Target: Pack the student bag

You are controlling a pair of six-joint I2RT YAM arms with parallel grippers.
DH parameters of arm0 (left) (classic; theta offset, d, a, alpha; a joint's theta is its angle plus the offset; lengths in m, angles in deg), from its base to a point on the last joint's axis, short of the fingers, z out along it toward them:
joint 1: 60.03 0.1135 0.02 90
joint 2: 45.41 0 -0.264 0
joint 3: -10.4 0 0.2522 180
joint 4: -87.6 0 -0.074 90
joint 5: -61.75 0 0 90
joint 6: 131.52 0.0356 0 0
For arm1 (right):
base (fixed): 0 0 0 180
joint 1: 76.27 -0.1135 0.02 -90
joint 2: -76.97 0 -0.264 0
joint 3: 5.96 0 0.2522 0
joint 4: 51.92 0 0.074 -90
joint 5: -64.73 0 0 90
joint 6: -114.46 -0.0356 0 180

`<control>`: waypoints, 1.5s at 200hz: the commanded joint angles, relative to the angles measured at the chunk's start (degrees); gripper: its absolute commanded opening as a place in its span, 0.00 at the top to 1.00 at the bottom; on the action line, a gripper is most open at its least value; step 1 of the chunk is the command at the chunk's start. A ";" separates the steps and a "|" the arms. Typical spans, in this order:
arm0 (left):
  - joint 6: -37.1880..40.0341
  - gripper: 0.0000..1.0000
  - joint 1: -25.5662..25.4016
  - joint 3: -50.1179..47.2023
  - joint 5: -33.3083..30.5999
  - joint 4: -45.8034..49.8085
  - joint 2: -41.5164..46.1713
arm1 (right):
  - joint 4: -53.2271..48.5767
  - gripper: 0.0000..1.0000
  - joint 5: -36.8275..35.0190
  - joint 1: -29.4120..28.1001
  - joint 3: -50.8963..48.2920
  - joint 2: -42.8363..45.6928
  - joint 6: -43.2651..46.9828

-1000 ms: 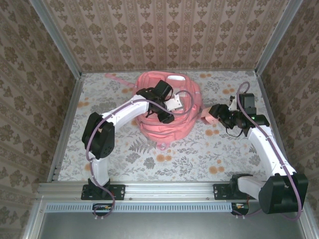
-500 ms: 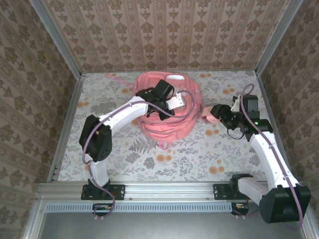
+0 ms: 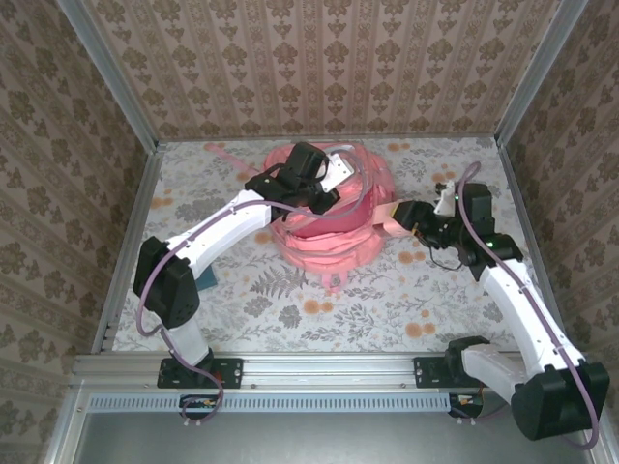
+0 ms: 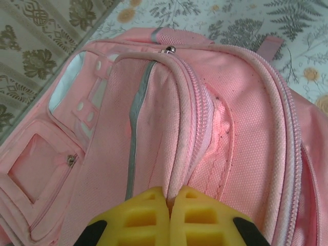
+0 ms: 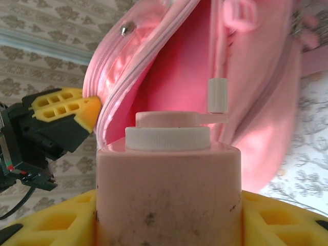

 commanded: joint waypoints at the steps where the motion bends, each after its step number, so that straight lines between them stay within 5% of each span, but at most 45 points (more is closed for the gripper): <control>1: -5.67 1.00 -0.98 1.07 -1.31 -9.61 5.74 | 8.90 0.48 2.57 -3.22 0.75 -2.88 -4.54; 45: -8.48 1.00 -2.71 2.63 -1.84 -10.19 6.05 | 10.14 0.52 -2.91 -5.99 4.86 -12.65 -10.53; 144: -14.76 1.00 -3.78 2.29 -1.37 -11.19 5.16 | 32.70 0.53 -13.40 -7.30 9.20 -33.80 -25.44; 175: -15.54 1.00 -3.79 2.52 -1.26 -10.98 4.28 | 34.36 0.43 -12.60 -8.33 12.86 -39.60 -26.96; 195: -15.34 1.00 -3.78 2.79 -1.53 -10.13 3.93 | 33.29 0.28 -11.76 -8.26 12.08 -39.18 -26.98; 229: -15.07 1.00 -3.78 2.79 -1.81 -9.61 3.66 | 23.76 0.19 -11.36 -7.55 9.65 -34.32 -25.47; 300: -15.07 1.00 -3.61 2.27 -1.11 -10.06 2.93 | 17.89 0.39 -10.00 -7.14 8.06 -32.36 -24.61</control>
